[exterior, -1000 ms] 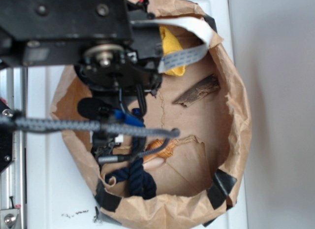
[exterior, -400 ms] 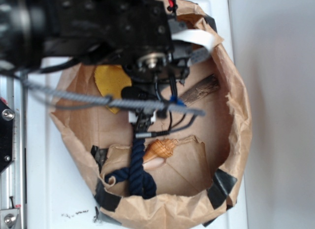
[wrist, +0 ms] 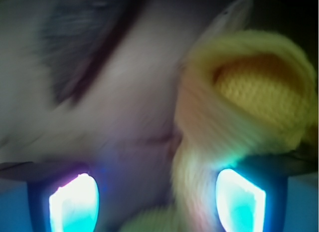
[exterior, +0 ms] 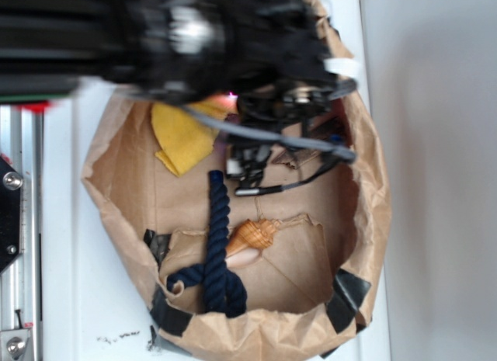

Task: Grab the yellow cloth.

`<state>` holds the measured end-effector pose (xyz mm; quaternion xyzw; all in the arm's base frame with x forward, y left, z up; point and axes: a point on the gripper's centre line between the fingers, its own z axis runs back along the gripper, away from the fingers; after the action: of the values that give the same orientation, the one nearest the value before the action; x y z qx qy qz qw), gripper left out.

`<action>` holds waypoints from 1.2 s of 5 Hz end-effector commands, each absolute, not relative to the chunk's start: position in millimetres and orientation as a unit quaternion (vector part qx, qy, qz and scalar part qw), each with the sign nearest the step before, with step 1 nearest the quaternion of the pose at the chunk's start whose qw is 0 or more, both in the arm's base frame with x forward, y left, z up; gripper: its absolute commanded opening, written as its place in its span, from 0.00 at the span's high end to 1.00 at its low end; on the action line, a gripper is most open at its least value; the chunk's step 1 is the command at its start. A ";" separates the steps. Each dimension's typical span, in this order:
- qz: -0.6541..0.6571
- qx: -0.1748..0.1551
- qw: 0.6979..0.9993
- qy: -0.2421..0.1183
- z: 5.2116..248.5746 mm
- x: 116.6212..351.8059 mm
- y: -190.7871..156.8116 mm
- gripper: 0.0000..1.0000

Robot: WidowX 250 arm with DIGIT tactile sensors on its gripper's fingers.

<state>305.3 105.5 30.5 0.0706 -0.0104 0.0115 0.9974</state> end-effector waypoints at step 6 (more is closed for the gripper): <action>0.061 0.078 0.991 -0.094 91.6 305.4 149.9 0.00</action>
<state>299.2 140.6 72.9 0.0652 -0.0645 0.0509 0.9945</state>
